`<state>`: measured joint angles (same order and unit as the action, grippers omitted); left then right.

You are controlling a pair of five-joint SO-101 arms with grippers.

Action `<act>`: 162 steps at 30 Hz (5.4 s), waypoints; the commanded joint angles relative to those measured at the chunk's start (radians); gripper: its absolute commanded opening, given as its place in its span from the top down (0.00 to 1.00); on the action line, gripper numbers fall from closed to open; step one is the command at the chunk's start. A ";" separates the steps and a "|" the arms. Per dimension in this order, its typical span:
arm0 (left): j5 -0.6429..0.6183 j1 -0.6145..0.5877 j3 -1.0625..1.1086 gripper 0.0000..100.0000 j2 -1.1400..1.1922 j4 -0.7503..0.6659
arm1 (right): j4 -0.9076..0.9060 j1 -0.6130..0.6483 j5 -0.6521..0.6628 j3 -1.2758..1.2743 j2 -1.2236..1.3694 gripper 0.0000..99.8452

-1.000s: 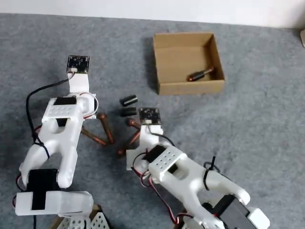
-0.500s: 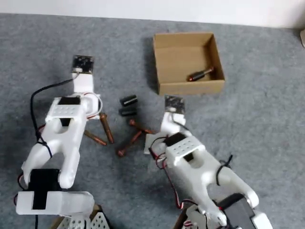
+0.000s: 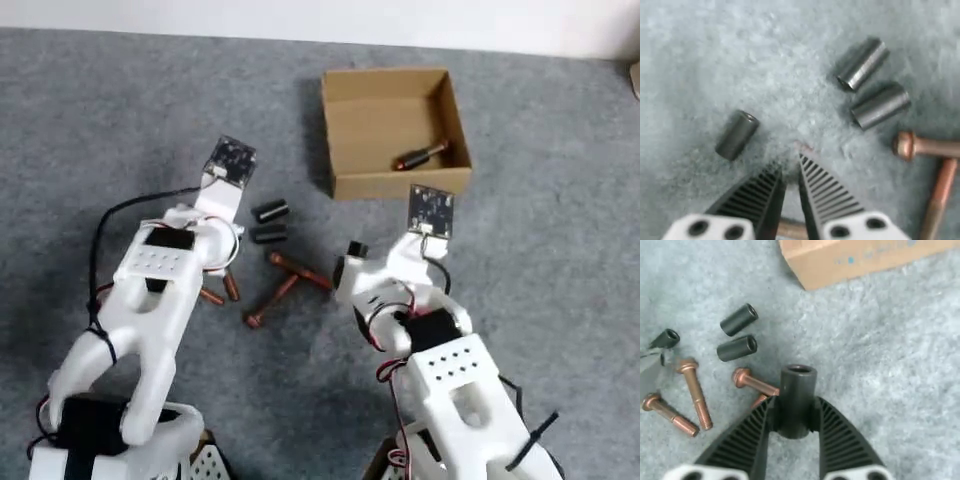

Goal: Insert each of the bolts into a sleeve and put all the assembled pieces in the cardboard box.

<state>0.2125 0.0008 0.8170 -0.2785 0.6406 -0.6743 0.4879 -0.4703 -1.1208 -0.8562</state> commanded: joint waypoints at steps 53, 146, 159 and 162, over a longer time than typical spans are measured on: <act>-0.618 -0.062 0.062 0.77 0.008 0.147 | 0.162 -0.041 0.026 0.076 0.377 1.00; -0.569 0.536 0.573 0.99 -1.535 -0.114 | 0.229 0.263 0.328 -0.595 -0.981 1.00; -0.568 0.481 0.607 0.99 -1.531 -0.175 | 0.225 0.255 0.325 -0.593 -0.981 1.00; -0.569 0.478 0.624 0.99 -1.529 -0.180 | 0.170 0.265 0.324 -0.568 -0.981 1.00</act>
<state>-0.3506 0.4979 1.4308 -1.8052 0.4994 -0.4841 0.7396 -0.1542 -1.6732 -1.8197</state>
